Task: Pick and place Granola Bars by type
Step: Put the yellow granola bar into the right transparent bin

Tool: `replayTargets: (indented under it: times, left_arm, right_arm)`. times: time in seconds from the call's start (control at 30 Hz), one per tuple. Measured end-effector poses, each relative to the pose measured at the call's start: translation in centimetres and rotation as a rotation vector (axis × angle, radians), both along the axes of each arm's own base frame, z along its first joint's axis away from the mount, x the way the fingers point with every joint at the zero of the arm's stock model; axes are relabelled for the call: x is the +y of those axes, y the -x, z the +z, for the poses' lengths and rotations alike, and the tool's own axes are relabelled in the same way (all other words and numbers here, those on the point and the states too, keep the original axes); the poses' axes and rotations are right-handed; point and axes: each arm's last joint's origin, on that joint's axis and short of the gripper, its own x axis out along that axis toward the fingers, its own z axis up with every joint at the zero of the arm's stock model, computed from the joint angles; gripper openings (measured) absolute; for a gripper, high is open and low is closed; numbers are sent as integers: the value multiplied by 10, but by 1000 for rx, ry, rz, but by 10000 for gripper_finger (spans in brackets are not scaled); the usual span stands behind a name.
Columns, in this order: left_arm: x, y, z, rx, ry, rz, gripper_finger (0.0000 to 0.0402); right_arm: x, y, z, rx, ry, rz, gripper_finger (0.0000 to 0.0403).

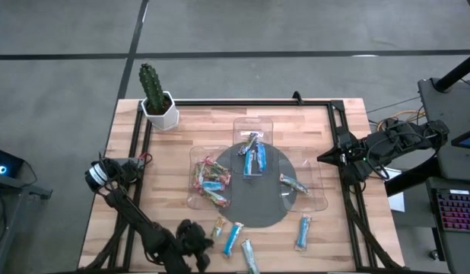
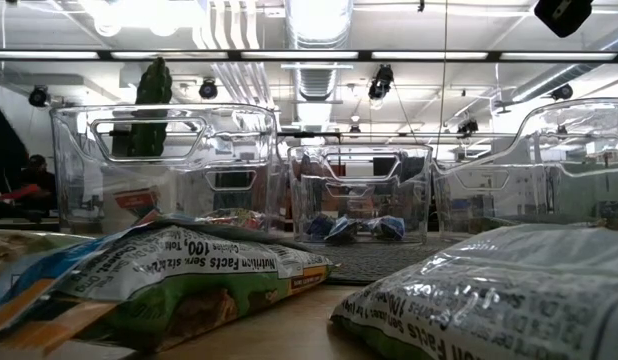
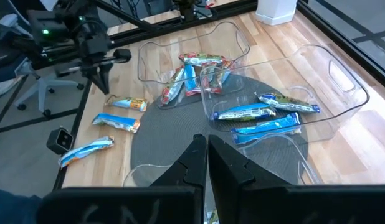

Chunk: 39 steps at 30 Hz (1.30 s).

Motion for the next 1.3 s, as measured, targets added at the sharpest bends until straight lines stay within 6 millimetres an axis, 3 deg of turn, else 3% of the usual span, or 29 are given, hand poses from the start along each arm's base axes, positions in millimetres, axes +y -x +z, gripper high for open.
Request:
replayTargets:
  times: [0.13,0.3,0.43,0.53,0.63,0.73,1.03,1.3]
  left_arm:
    - [-6,-9,18,-12,1,-8,0]
    - [-12,-27,63,30,16,-71,0]
    - [-3,-40,95,74,-2,-52,0]
    - [6,-42,101,118,-44,-21,0]
    - [11,-41,93,158,-67,9,0]
    - [13,-43,71,200,-108,42,0]
    - [18,-70,19,340,-251,82,0]
    - [20,-79,1,461,-377,92,0]
  right_arm:
    - [0,0,0,0,6,3,8]
    - [0,0,-1,8,12,6,8]
    - [0,1,-2,22,27,11,8]
    - [0,1,-2,25,47,21,8]
    - [0,1,-2,26,65,32,8]
    - [0,1,-2,27,69,34,8]
    - [0,1,-3,28,69,35,8]
    - [-1,2,-3,36,71,36,8]
